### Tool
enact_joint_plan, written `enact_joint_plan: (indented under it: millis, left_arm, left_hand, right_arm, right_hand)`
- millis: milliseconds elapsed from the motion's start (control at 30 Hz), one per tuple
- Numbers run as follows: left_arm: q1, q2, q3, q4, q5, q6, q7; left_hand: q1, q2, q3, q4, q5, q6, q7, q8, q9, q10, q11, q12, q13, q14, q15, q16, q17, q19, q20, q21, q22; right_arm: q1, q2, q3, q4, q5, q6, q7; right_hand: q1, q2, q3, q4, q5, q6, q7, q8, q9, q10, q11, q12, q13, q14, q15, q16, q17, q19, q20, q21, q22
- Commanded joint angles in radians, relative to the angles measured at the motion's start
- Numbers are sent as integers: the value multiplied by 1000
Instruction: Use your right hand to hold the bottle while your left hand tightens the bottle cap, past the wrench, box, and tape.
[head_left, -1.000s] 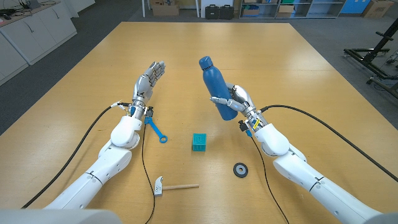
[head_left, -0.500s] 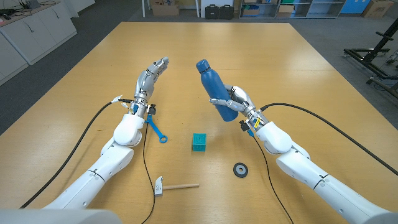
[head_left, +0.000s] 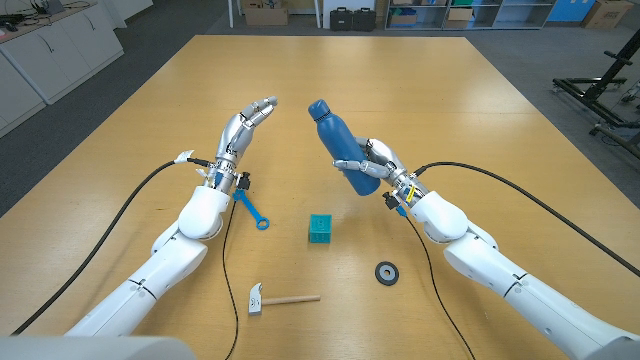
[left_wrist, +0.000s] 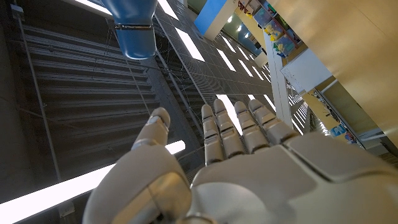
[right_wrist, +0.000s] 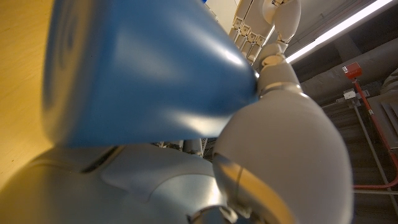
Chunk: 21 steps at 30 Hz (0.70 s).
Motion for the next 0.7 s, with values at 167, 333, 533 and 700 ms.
enact_joint_plan:
  millis: [167, 333, 533, 700]
  left_arm:
    - [60, 39, -53, -96, 112, 70, 55]
    - [70, 69, -68, -135, 129, 119, 39]
    - [87, 117, -90, -192, 157, 195, 14]
    - [91, 164, -110, -230, 156, 244, -28]
  left_hand:
    - [82, -21, 24, -2, 2, 13, -30, 12, 3, 12, -39, -5, 1, 20, -111, -2, -1, 15, -10, -2, 1]
    - [113, -39, 26, -1, -2, 6, -38, 11, 3, 7, -46, -12, 1, 18, -115, -5, -1, 15, -9, -4, 1]
    - [145, -62, 26, 1, -9, -4, -46, 9, 3, -6, -56, -22, 1, 13, -115, -10, -2, 16, -5, -6, 0]
    - [178, -73, 29, 3, -13, -14, -50, 6, 3, -14, -63, -29, 1, 6, -114, -13, -2, 8, -1, -10, 0]
  right_arm:
    - [10, -2, -8, 12, -1, -19, -5]
    - [3, -2, -3, 14, -3, -15, -18]
    - [1, 0, -3, 23, 3, -17, -23]
    - [7, 0, -6, 30, 2, -18, -19]
  right_hand:
    - [274, 287, 20, 13, -2, 248, -203, 5, 0, 220, -214, -2, 4, 148, -229, -4, 7, 41, -171, 13, 4]
    - [274, 287, 21, 13, -3, 250, -203, 6, 0, 222, -215, -4, 4, 149, -230, -5, 9, 39, -171, 15, 4]
    - [274, 286, 21, 13, -3, 250, -203, 7, -1, 224, -217, -7, 3, 149, -230, -6, 12, 36, -171, 18, 4]
    - [274, 286, 21, 13, -3, 250, -203, 8, -1, 224, -216, -8, 5, 150, -230, -7, 13, 36, -171, 19, 4]
